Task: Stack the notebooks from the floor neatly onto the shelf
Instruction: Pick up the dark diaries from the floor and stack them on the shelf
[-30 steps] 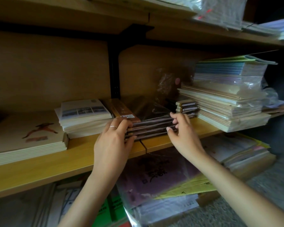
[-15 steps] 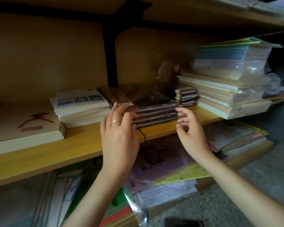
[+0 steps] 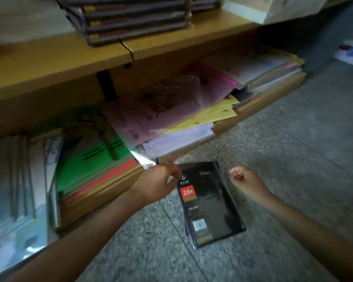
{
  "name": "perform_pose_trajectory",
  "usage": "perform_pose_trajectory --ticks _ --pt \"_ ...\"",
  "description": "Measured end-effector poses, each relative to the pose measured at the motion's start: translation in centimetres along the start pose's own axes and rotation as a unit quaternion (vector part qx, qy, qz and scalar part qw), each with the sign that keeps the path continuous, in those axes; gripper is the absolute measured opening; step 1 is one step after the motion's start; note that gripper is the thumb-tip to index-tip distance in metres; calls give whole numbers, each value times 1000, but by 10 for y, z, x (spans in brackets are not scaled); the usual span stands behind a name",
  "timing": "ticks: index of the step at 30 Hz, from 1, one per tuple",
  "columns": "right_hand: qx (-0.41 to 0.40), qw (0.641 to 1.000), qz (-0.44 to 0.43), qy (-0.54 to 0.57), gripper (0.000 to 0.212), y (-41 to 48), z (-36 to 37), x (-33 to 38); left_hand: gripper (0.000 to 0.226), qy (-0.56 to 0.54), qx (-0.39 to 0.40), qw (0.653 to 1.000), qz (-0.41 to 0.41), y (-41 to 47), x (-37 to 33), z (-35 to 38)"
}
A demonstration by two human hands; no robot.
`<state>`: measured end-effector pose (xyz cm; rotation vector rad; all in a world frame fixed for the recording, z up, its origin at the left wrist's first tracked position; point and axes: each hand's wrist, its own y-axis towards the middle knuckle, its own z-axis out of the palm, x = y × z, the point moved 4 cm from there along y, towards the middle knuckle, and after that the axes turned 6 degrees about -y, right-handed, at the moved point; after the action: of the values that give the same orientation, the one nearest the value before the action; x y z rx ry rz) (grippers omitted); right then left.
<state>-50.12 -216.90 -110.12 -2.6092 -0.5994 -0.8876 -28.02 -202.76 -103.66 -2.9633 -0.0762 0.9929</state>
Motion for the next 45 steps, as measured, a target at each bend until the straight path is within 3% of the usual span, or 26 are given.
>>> perform_pose_trajectory --ticks 3,6,11,15,25,28,36,41,45 --pt "48 997 65 -21 19 -26 23 -34 26 -151 43 974 -163 -8 31 39" --pt "106 991 75 -18 32 -42 32 -36 26 -229 67 949 -205 -12 38 65" --pt "99 988 114 7 15 -47 35 -27 33 -271 68 916 -289 -8 42 79" --pt "88 988 125 3 19 -50 40 -29 47 -378 55 850 -362 -3 38 82" --pt "48 968 191 158 15 -56 41 -26 59 -387 52 846 -363 -3 38 84" --pt "74 958 179 213 11 -55 39 -19 58 -391 37 846 -360 -6 41 84" --pt "163 914 164 335 33 -56 36 -16 60 -379 14 859 -343 -10 38 82" --pt "165 896 175 372 34 -56 4 -19 59 -431 -5 828 -359 -22 18 88" --pt "100 898 124 410 35 -48 -62 -10 48 -535 20 803 -263 -26 -26 87"
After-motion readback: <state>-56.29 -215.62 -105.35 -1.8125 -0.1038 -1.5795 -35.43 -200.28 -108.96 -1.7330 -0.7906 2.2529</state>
